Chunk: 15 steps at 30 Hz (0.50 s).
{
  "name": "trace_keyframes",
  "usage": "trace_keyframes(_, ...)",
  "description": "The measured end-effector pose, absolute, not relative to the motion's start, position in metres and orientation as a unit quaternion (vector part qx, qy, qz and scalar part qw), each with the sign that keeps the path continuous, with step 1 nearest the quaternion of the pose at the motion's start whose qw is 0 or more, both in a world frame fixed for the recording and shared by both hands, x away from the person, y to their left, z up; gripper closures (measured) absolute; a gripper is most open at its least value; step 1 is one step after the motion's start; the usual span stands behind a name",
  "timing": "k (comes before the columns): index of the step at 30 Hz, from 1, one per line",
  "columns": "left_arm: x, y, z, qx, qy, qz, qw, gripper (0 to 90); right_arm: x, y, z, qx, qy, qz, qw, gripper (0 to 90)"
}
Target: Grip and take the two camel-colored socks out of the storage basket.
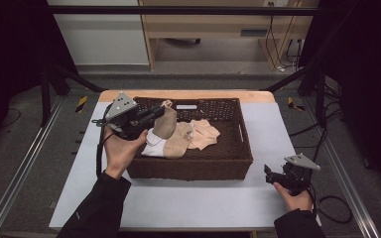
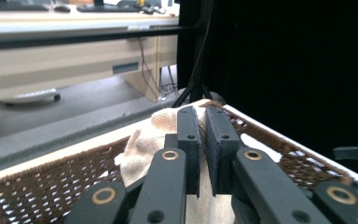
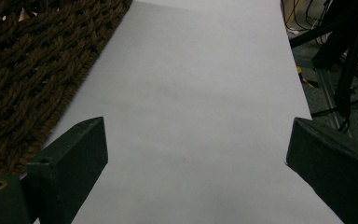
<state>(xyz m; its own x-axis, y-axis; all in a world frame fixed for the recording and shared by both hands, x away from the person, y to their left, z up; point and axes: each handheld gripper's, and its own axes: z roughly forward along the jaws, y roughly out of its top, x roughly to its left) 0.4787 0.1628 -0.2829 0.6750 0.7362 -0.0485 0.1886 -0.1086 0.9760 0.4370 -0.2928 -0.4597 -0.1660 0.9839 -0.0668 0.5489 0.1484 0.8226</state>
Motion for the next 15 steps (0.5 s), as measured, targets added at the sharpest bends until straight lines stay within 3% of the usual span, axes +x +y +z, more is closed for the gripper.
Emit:
trace_keyframes(7,0.444,0.162,-0.270,0.718,0.297,0.230,0.586,84.8,0.436,-0.293,-0.459,0.558,0.685,0.337,0.324,5.6)
trace_keyframes(15,0.410,0.165,-0.281,0.731,0.272,0.223,0.585,84.8,0.435,-0.293,-0.459,0.559,0.685,0.337,0.324,5.7)
